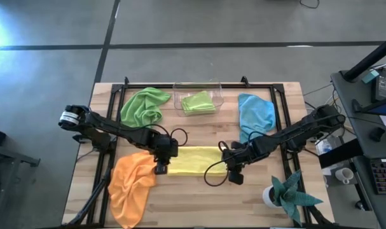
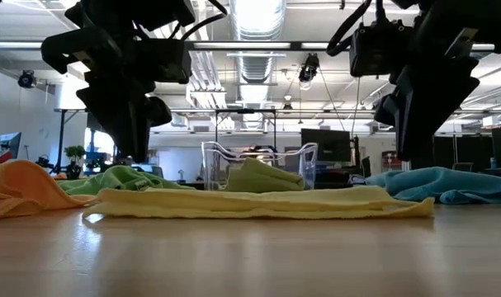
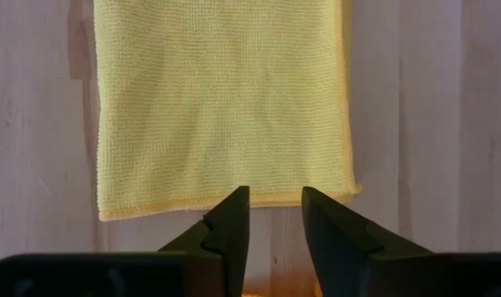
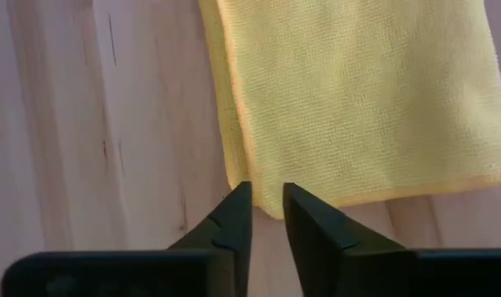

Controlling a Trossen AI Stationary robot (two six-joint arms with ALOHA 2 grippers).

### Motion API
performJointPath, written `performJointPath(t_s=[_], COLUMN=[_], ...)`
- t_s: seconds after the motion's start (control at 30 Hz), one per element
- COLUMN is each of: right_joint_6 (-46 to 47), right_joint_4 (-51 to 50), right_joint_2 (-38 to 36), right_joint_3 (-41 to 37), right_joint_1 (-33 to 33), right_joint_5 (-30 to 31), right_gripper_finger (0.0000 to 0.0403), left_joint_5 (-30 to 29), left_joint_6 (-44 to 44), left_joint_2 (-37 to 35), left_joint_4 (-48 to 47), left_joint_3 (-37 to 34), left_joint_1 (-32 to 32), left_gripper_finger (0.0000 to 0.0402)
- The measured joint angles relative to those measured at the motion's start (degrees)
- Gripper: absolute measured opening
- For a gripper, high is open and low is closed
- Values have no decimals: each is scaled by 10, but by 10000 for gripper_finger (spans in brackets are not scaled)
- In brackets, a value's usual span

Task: Fold microfiber towels
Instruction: Fold the yellow microfiber towel

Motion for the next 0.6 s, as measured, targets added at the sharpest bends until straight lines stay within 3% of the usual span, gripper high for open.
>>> performJointPath(t_s=[0.27,0.43,0.6], right_joint_6=[51,81,133], right_joint_4=[-3,-2,23], right_joint_2=[-12,-20,-15], right_joint_3=[10,26,27], right_joint_1=[0,0,-2], right_joint_5=[-25,-21,-17], right_gripper_finger=[121,120,104], left_joint_5=[0,0,-1], left_joint_6=[-1,-1,-1], left_joint_2=[0,-9,-60], left_joint_4=[5,0,-8], left_joint_3=[0,12,26], left_joint_1=[0,0,0], left_gripper_finger=[99,98,97])
